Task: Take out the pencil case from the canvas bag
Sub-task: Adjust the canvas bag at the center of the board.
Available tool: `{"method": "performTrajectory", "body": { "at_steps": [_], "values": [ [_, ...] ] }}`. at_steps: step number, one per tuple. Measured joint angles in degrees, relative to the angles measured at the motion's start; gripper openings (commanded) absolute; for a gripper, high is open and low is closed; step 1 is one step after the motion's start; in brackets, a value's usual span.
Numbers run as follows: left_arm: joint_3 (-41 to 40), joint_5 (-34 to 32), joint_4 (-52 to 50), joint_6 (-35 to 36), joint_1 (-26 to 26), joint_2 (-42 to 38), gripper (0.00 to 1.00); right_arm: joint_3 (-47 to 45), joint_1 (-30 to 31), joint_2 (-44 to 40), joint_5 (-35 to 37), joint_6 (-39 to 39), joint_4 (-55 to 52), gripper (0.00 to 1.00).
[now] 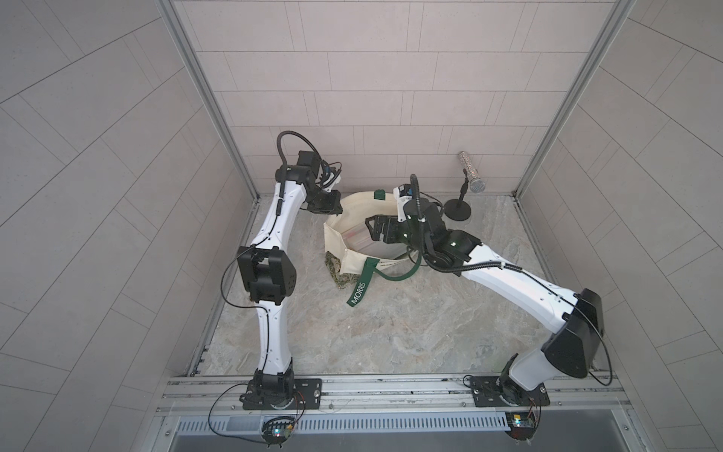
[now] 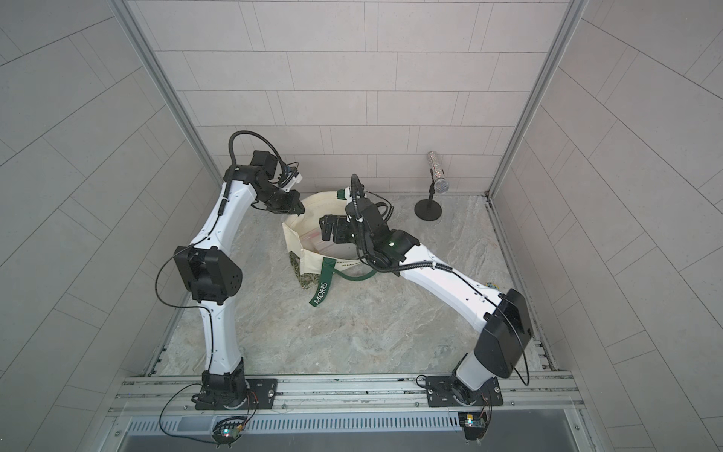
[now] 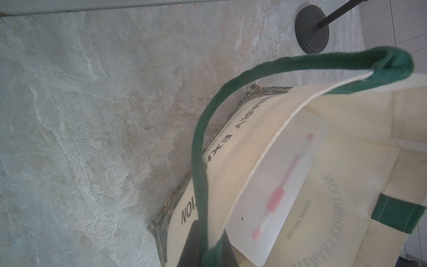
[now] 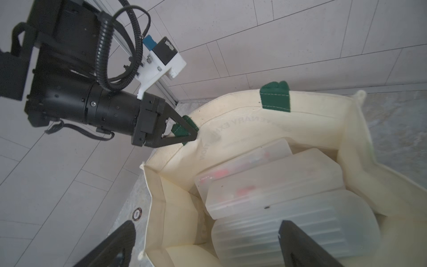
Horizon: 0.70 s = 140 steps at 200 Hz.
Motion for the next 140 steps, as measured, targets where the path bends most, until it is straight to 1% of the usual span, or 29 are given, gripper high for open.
{"method": "performTrajectory", "body": {
  "at_steps": [17,24,34,59,75,94,116,140],
  "values": [
    [0.0,-0.13,0.66,0.02,0.2,-0.66,0.0,4.52,0.57,4.44,2.14,2.27,-0.28,0.99],
    [0.0,-0.15,0.87,0.02,0.33,-0.92,0.0,5.09,0.85,5.4,2.8,3.32,0.0,0.97],
    [0.0,-0.24,1.36,0.0,0.52,-1.31,0.0,4.59,1.38,6.08,3.5,5.27,0.61,0.97],
    [0.83,-0.04,2.08,-0.9,0.87,-1.7,0.0,-2.56,3.02,6.14,4.42,11.58,6.43,0.97],
    [1.25,0.39,2.58,-1.46,0.92,-1.7,0.0,-6.64,4.59,6.51,5.75,14.03,7.02,0.97],
    [1.55,0.42,2.89,-1.55,0.92,-1.7,0.0,-9.14,6.75,7.5,6.54,15.91,8.07,0.98],
    [1.6,0.31,2.89,-1.51,0.92,-1.73,0.0,-12.83,8.48,8.37,5.46,18.67,12.37,0.98],
    [-1.05,0.5,3.61,-1.22,0.92,-3.41,0.0,-18.12,8.11,9.22,4.24,21.57,16.13,1.0]
  ]
}}
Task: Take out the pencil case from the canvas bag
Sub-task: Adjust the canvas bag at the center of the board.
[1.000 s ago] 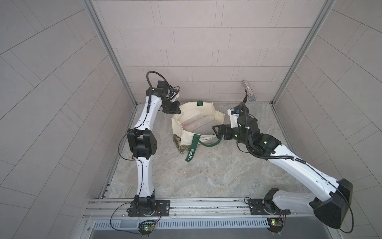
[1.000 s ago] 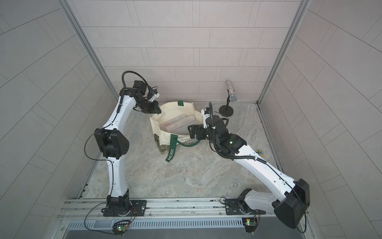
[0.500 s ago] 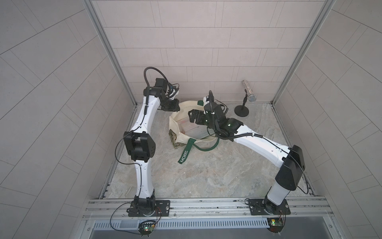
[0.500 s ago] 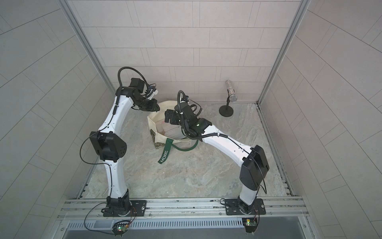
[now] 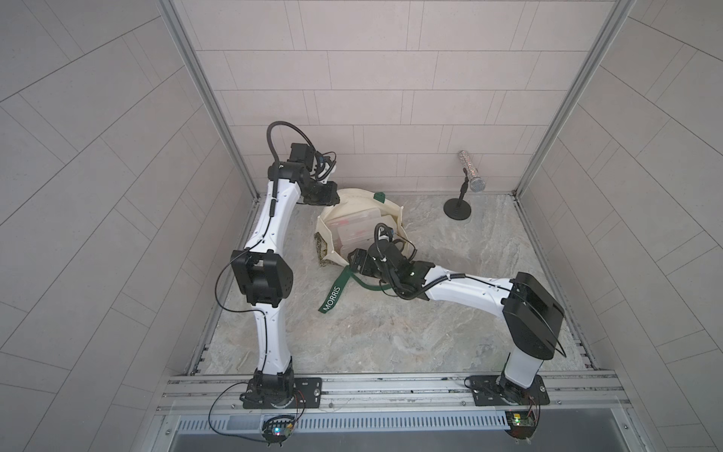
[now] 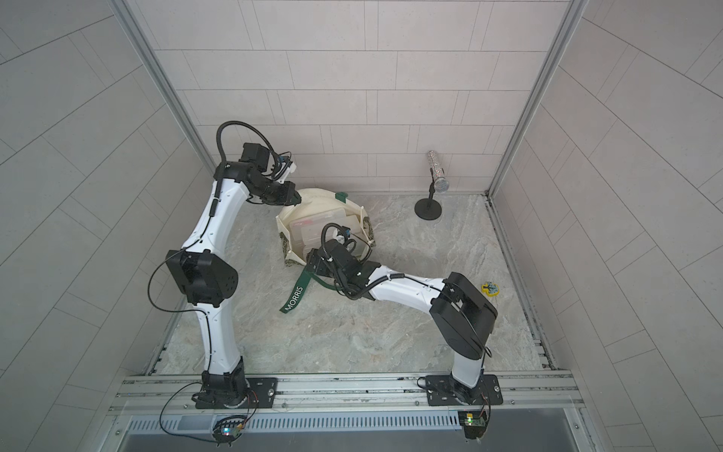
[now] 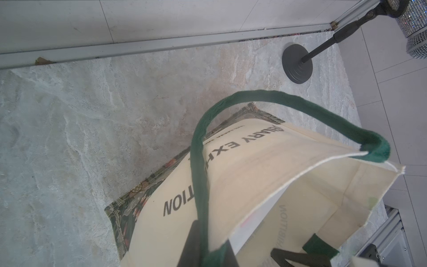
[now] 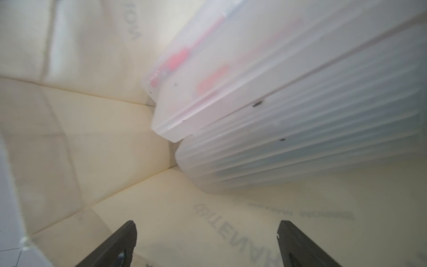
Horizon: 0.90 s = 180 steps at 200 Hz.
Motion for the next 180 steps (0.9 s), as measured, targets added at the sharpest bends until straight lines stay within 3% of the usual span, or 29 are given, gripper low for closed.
{"method": "performTrajectory", "body": {
  "at_steps": [57,98,180],
  "values": [
    [-16.85,4.46,4.96,3.98,0.04,-11.65,0.0,-4.2,-2.71,0.02,0.55,1.09,0.33,1.0],
    [-29.14,11.34,10.56,6.93,0.22,-18.4,0.0,-4.63,-3.54,3.85,-0.42,-1.9,0.66,1.0],
    [-49.68,17.16,26.75,4.7,0.31,-28.72,0.0,-14.08,-4.42,3.3,-8.0,-0.81,21.66,1.0]
  ]
}}
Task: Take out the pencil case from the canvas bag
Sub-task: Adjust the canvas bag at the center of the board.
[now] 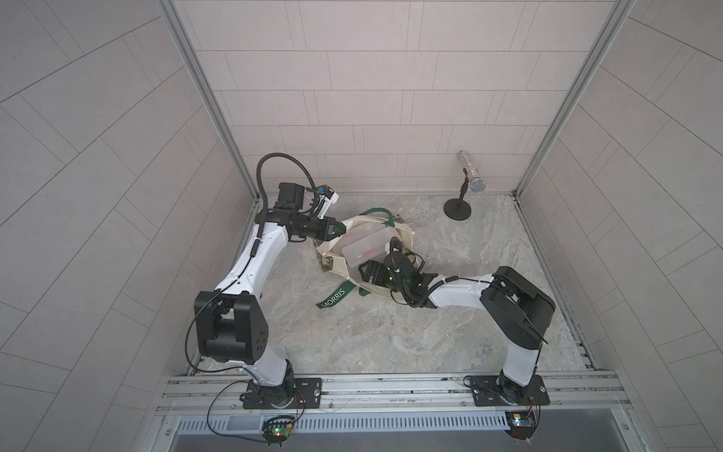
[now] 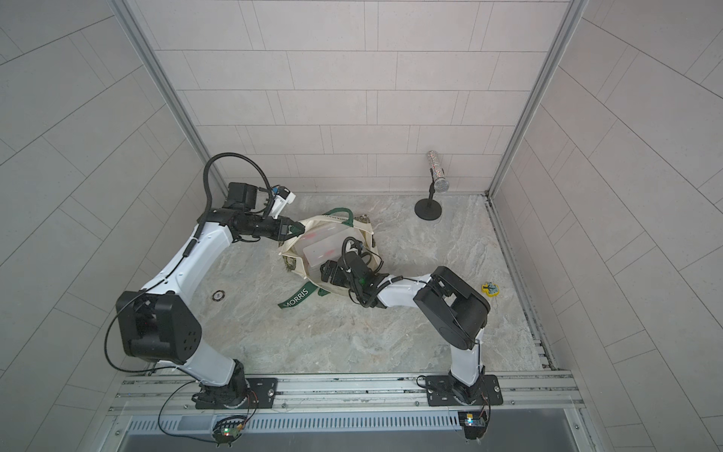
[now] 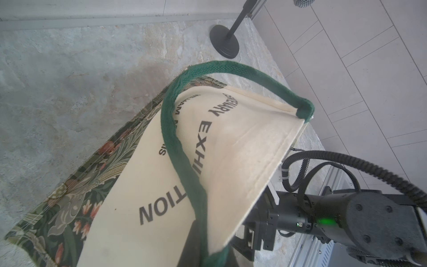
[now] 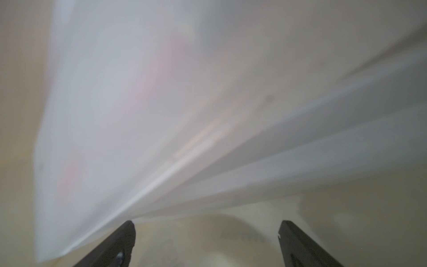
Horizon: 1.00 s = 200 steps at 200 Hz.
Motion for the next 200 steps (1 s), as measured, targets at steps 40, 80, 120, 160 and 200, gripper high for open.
{"method": "performTrajectory", "body": {
  "at_steps": [40,80,120,160,200],
  "values": [
    [-3.52,0.42,4.37,-2.4,-0.11,-1.6,0.0,-5.81,0.11,-1.92,3.02,6.16,9.07,1.0],
    [-4.59,0.94,5.99,-3.74,-0.11,-1.97,0.0,-7.89,0.44,-2.75,5.16,9.75,13.44,1.0],
    [-5.09,1.33,6.69,-4.59,-0.11,-1.99,0.0,-8.31,0.66,-4.2,7.3,11.85,15.67,1.0],
    [-5.53,1.38,6.93,-4.81,-0.13,-2.32,0.0,-9.7,0.7,-4.2,10.27,16.06,16.26,0.98],
    [-5.53,1.14,6.71,-4.52,-0.22,-2.32,0.0,-5.4,1.01,-7.37,15.45,17.97,1.49,0.99]
  ]
}}
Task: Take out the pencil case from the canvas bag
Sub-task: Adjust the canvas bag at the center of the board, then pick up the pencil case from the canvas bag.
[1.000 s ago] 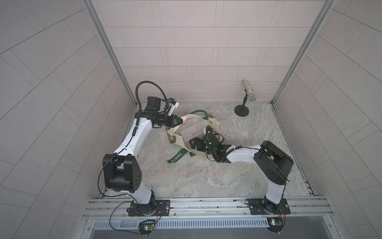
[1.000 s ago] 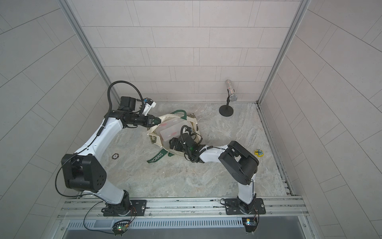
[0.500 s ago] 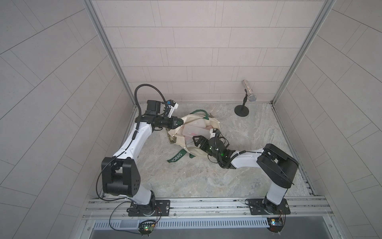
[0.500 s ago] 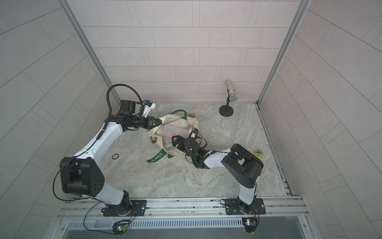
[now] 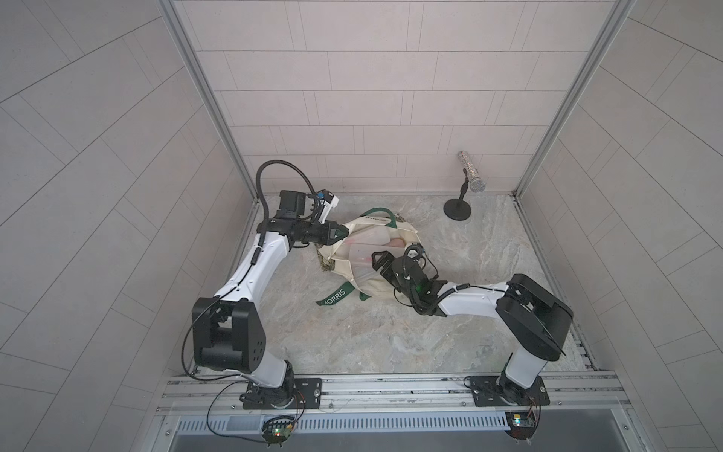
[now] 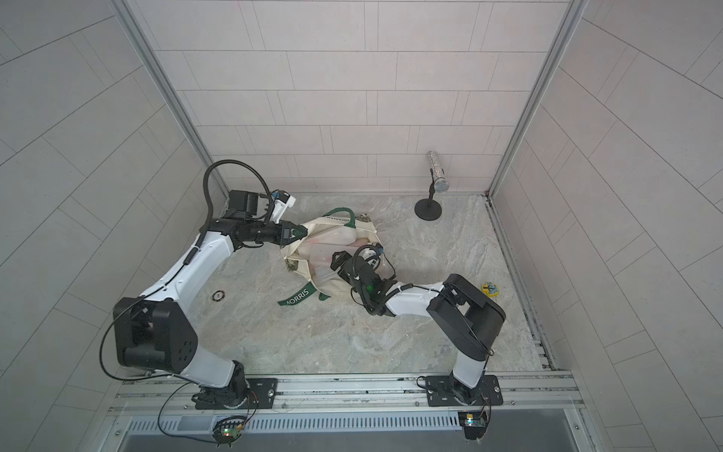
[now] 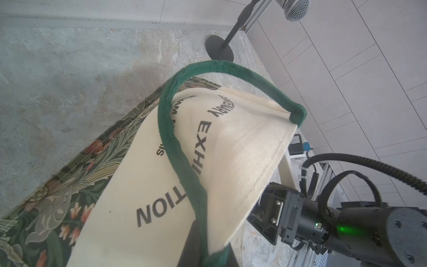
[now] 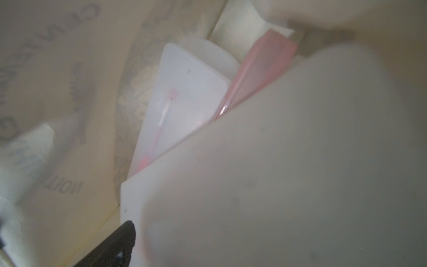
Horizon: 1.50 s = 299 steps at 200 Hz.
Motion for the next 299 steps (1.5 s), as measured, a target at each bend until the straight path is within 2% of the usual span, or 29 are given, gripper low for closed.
{"method": "performTrajectory", "body": {
  "at_steps": [26,51,86,111,148,188,241,299],
  "values": [
    [0.0,0.35,-0.15,0.02,0.0,0.17,0.0,-2.29,-0.24,-3.21,2.8,0.92,-1.92,0.99],
    [0.02,0.79,-0.42,0.11,-0.04,0.44,0.0,-4.07,-1.31,-4.33,3.39,1.16,-2.8,0.96],
    [0.17,1.05,-0.87,0.2,-0.24,0.59,0.0,-6.08,-2.67,-4.72,4.2,0.13,-2.14,0.96],
    [0.17,1.25,-0.96,0.2,-0.24,0.59,0.0,-7.61,-2.86,-4.57,3.65,-1.86,5.14,0.95],
    [0.15,1.14,-0.83,0.17,-0.24,0.59,0.0,-8.13,-3.21,0.63,1.57,-1.92,15.96,0.94],
    [0.11,0.09,-0.81,0.22,-0.22,0.59,0.0,-3.76,-2.6,5.57,-2.36,0.9,13.09,0.99],
    [0.09,-0.07,-0.81,0.13,-0.13,0.59,0.0,-1.25,-0.15,6.49,-3.58,3.41,8.26,1.0],
    [0.09,0.15,-0.87,-0.07,-0.11,0.59,0.0,-0.79,1.9,10.45,-2.99,6.99,11.93,1.0]
  ]
}}
